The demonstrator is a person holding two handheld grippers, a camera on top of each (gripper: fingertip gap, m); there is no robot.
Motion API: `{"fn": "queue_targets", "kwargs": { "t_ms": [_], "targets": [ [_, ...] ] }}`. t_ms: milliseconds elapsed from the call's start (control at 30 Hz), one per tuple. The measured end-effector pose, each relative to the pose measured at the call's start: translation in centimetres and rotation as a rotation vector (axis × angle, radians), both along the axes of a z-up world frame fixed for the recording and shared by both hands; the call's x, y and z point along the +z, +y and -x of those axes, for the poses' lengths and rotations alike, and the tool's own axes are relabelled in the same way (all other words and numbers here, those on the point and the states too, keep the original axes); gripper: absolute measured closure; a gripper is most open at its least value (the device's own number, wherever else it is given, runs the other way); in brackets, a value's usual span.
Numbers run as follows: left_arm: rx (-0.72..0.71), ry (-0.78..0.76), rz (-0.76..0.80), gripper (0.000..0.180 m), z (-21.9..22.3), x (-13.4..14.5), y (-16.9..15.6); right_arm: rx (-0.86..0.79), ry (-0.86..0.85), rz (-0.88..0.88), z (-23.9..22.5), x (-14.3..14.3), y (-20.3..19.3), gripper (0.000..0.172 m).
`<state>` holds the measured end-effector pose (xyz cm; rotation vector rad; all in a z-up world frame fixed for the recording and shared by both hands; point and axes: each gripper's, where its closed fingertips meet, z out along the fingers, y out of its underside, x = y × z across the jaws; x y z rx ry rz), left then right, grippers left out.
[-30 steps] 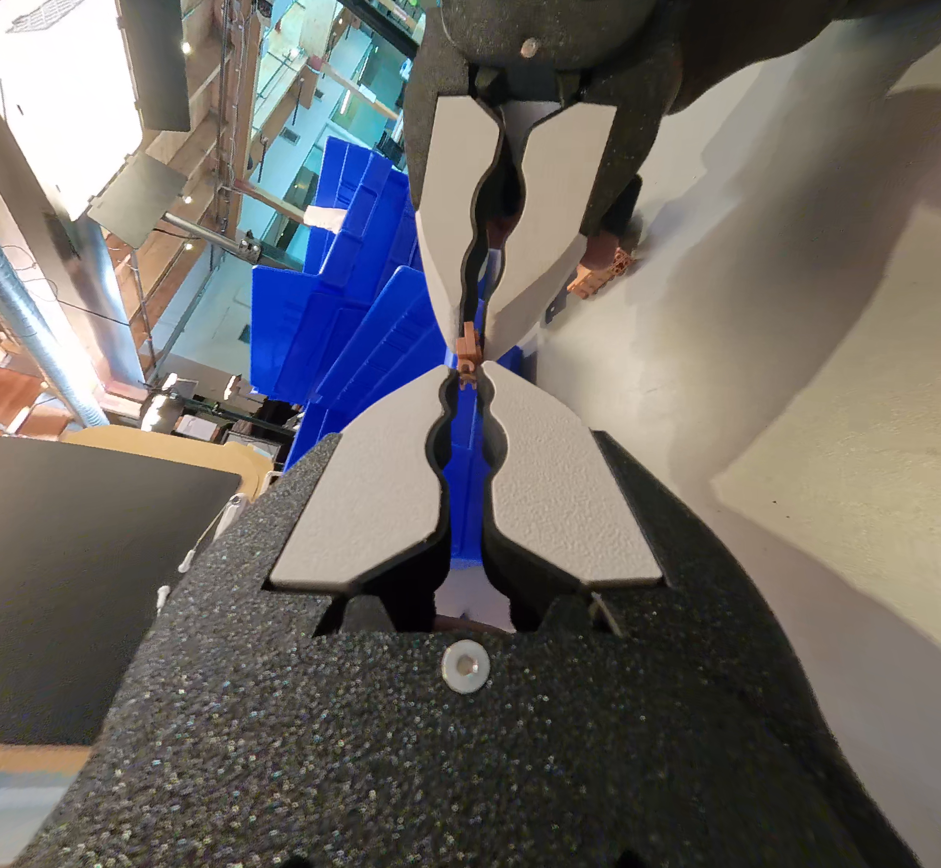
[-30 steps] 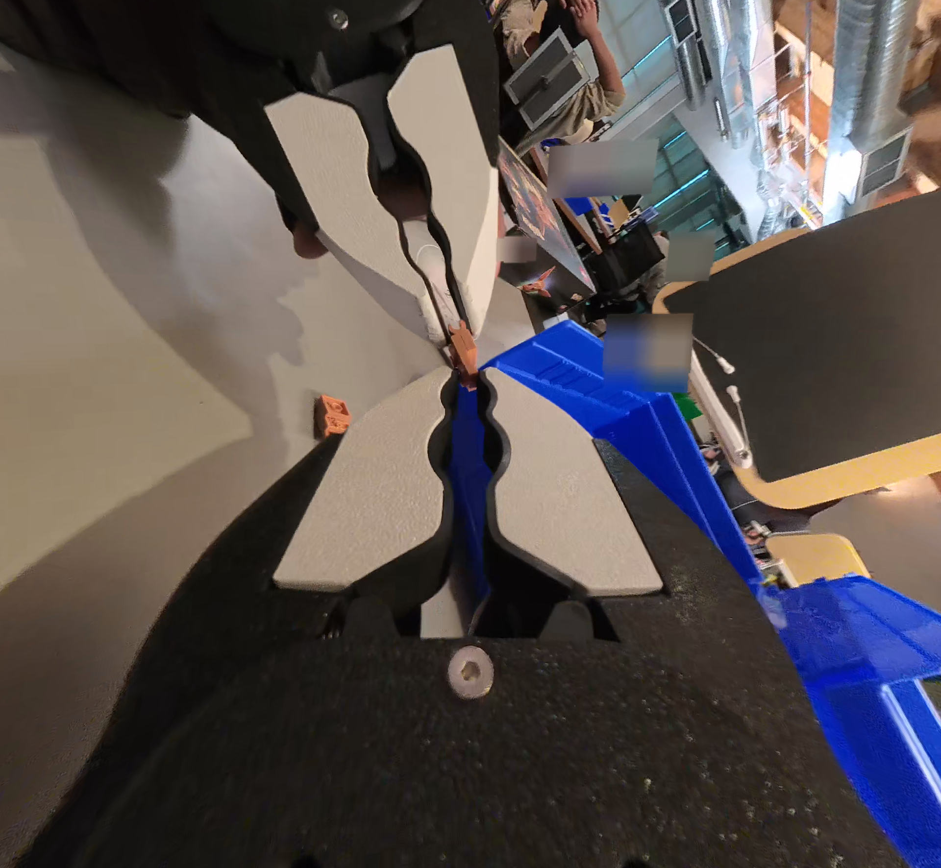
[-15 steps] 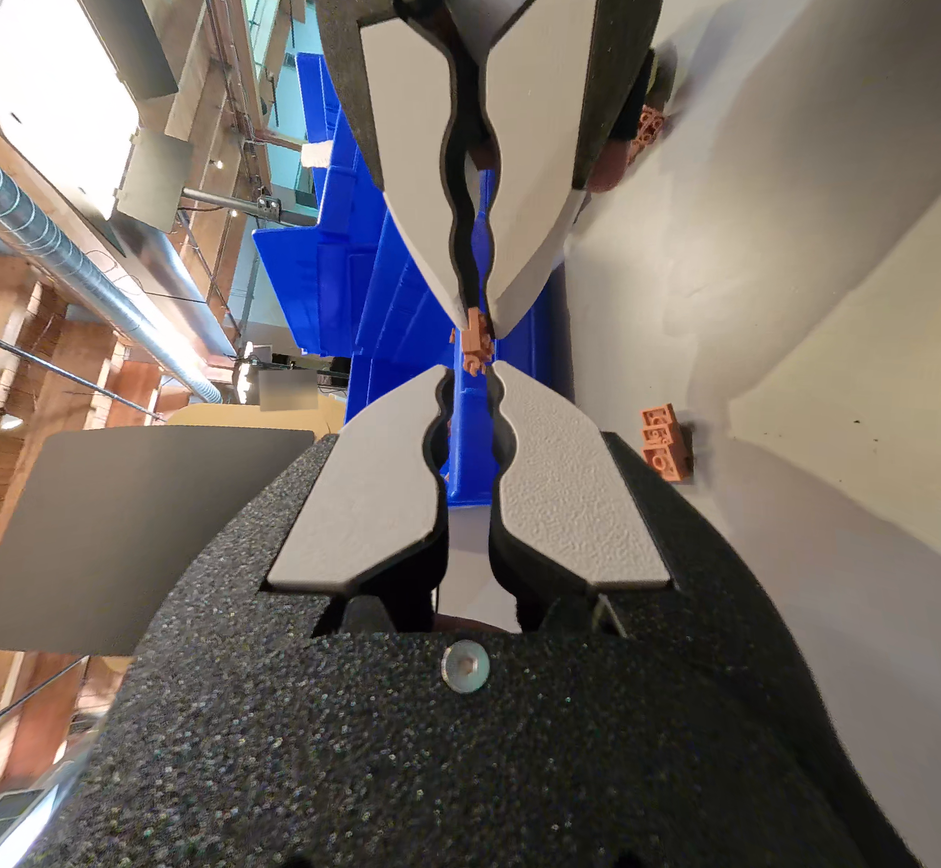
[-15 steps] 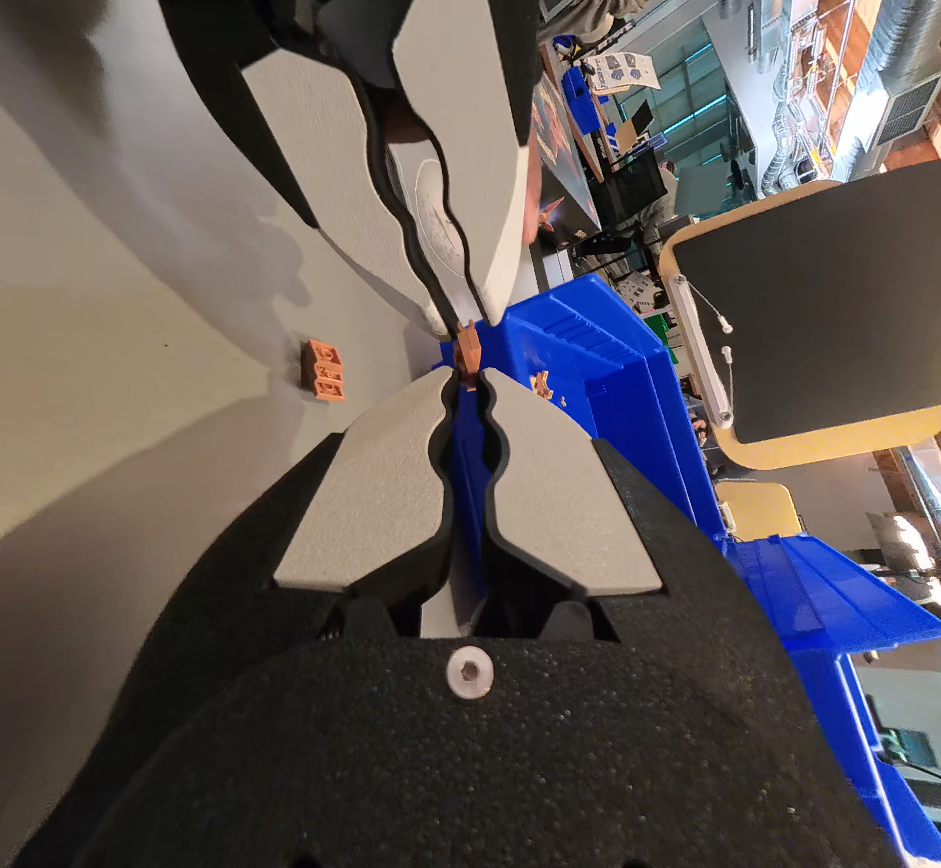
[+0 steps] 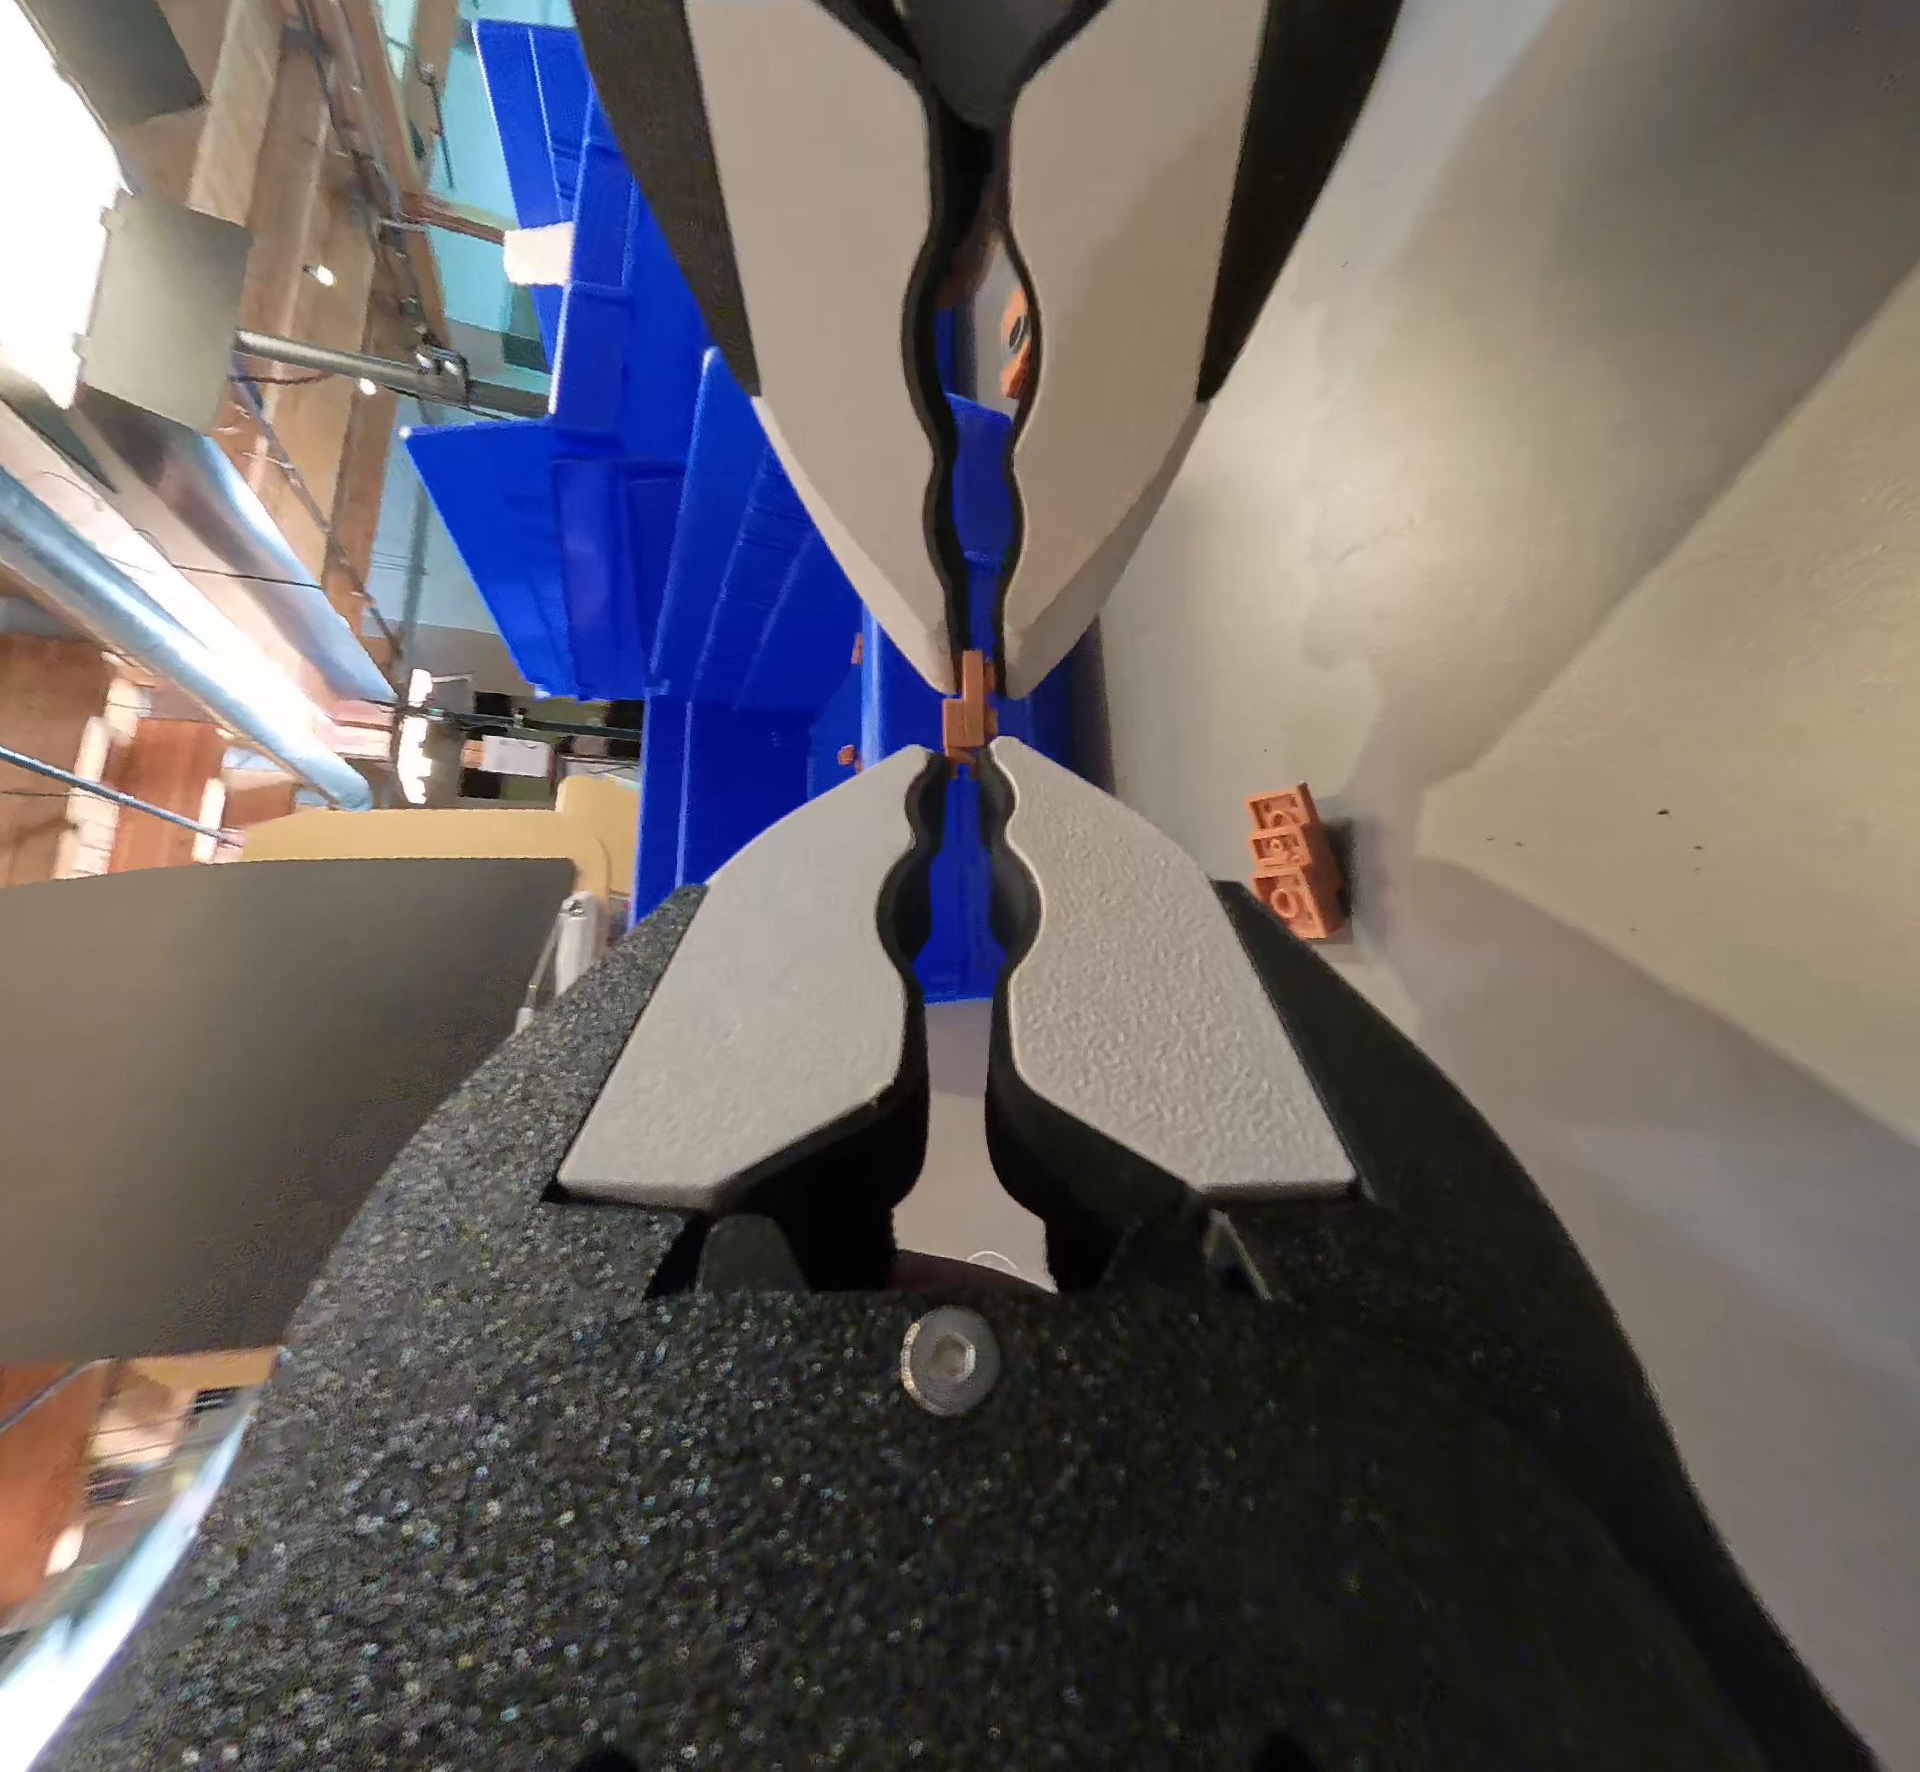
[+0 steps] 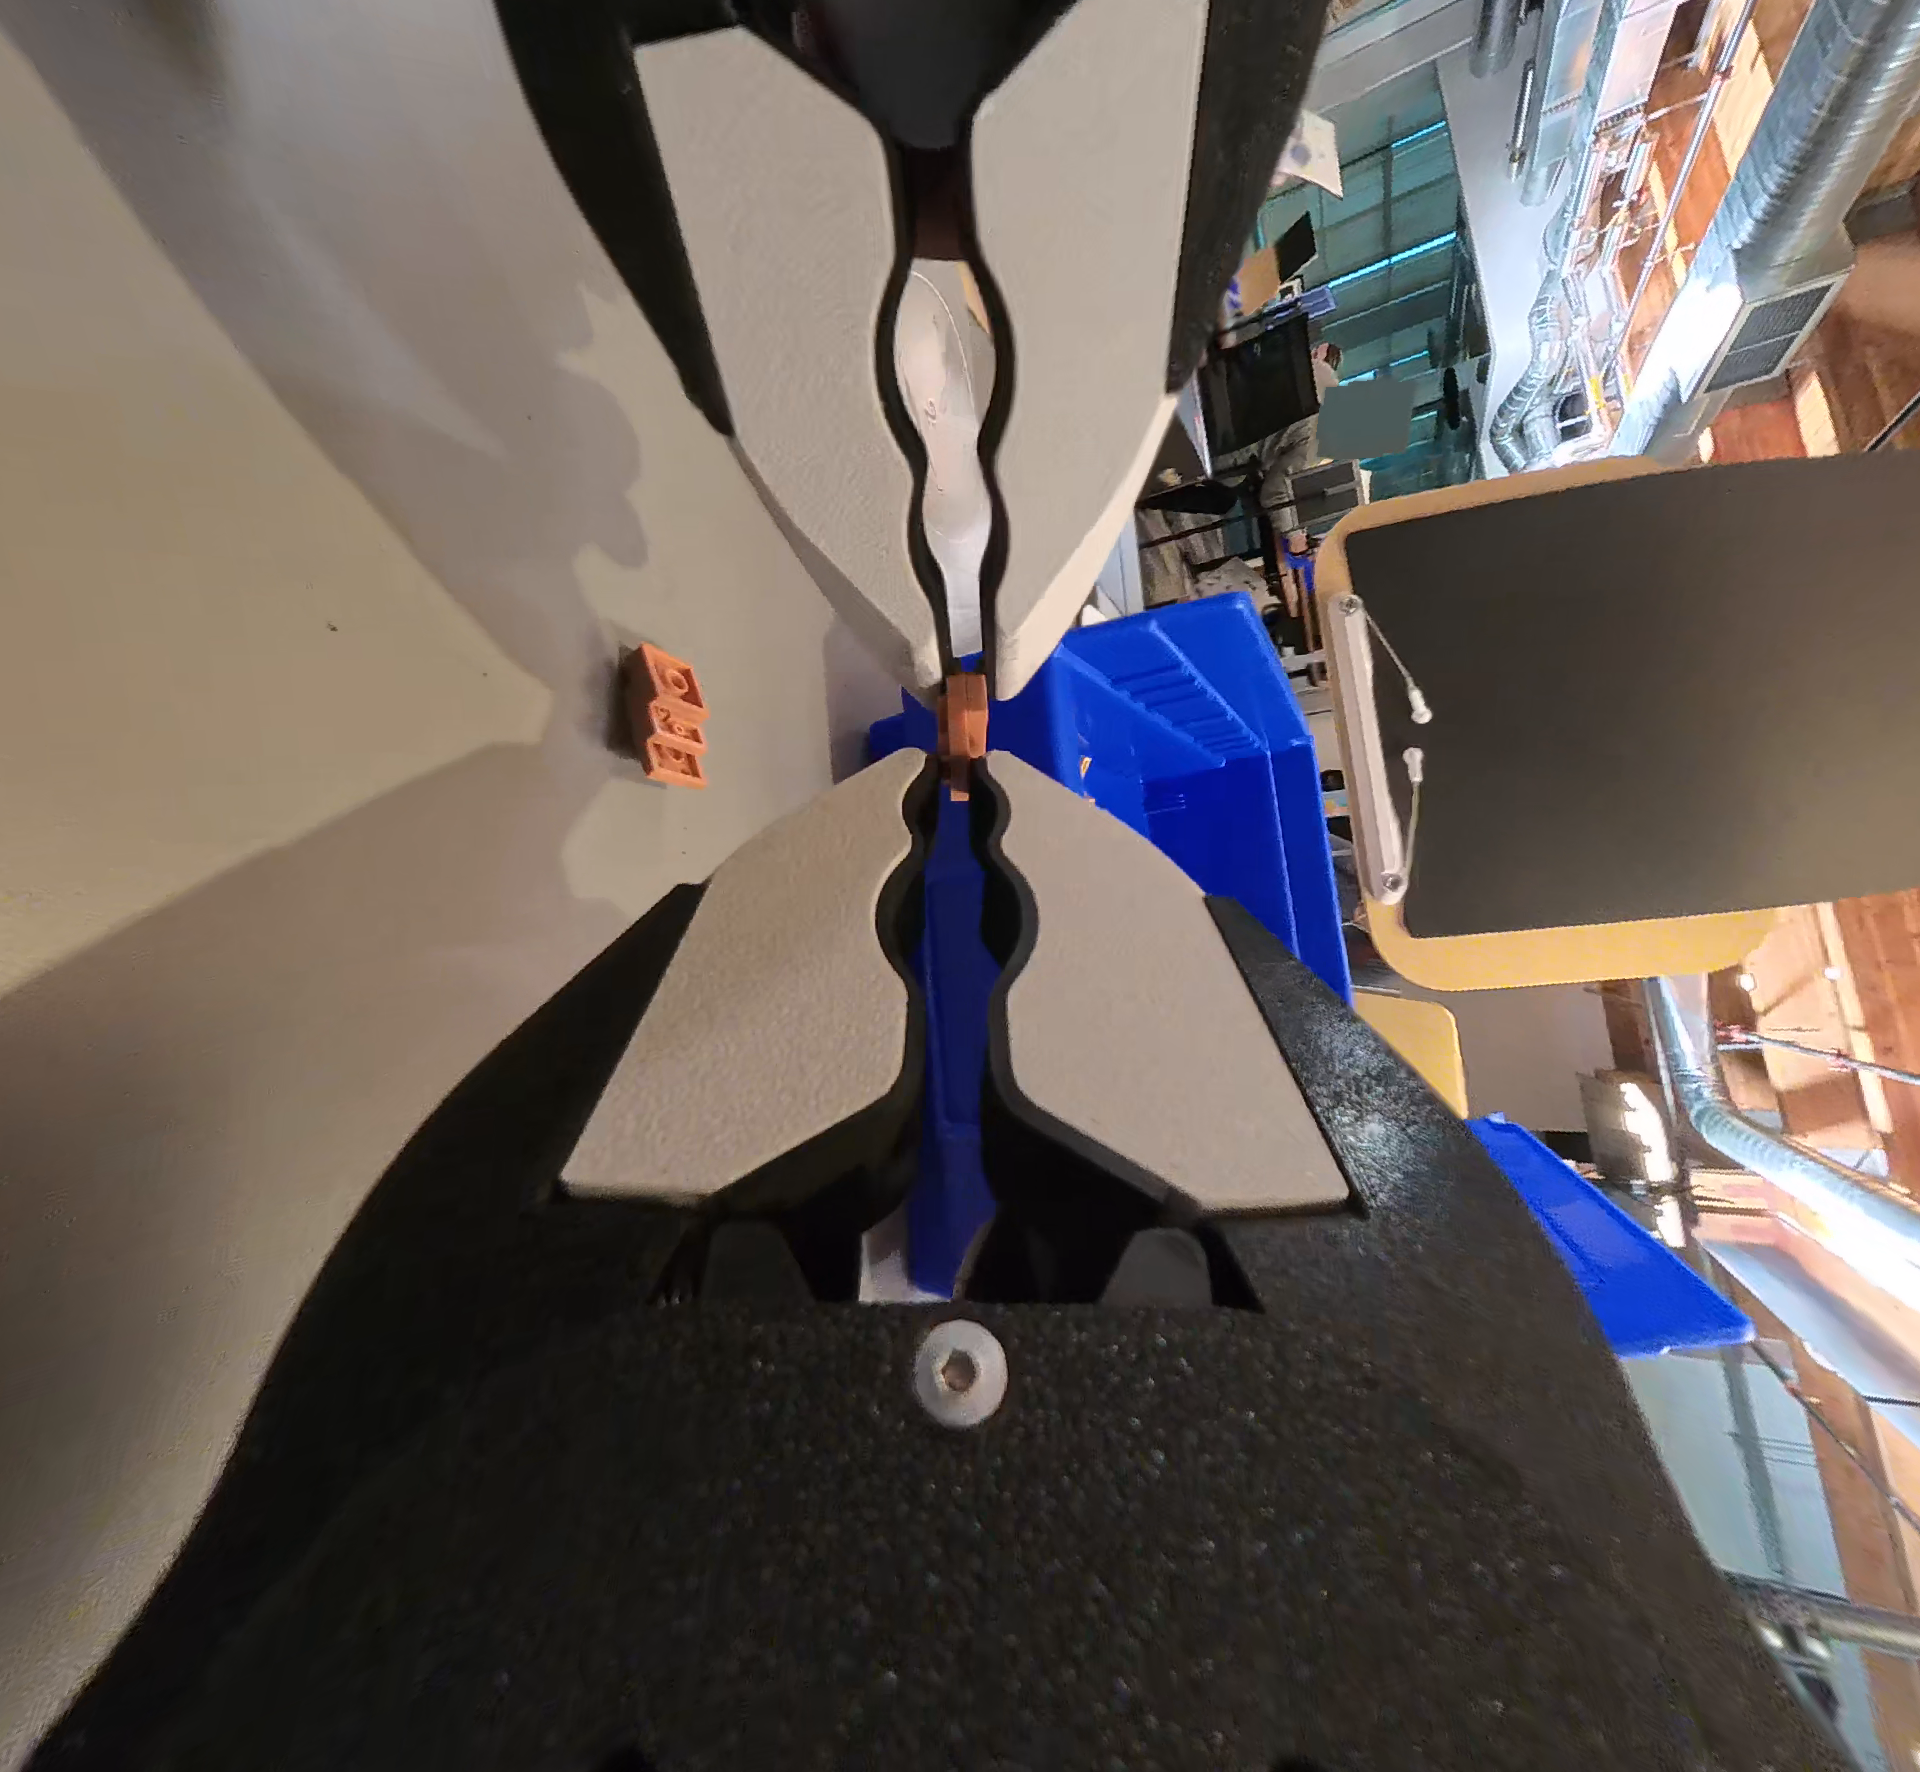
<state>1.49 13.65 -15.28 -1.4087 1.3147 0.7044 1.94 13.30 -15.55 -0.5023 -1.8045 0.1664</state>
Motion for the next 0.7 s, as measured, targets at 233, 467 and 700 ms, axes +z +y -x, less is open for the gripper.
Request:
{"fn": "queue_targets", "kwargs": {
  "t_ms": [233, 467, 700],
  "targets": [
    [0.023, -0.229, 0.158, 0.175, 0.12, -0.18, -0.19, 0.007, 0.032, -0.165, 0.12, 0.18, -0.13, 0.166],
    [-0.013, -0.377, 0.265, 0.175, -0.06, -0.35, -0.49, 0.039, 0.054, -0.308, 0.00, 0.33, -0.41, 0.164],
    [-0.021, -0.296, 0.220, 0.175, -0.38, -0.46, -0.53, 0.068, 0.052, -0.170, -0.33, 0.05, -0.54, 0.165]
  ]
}}
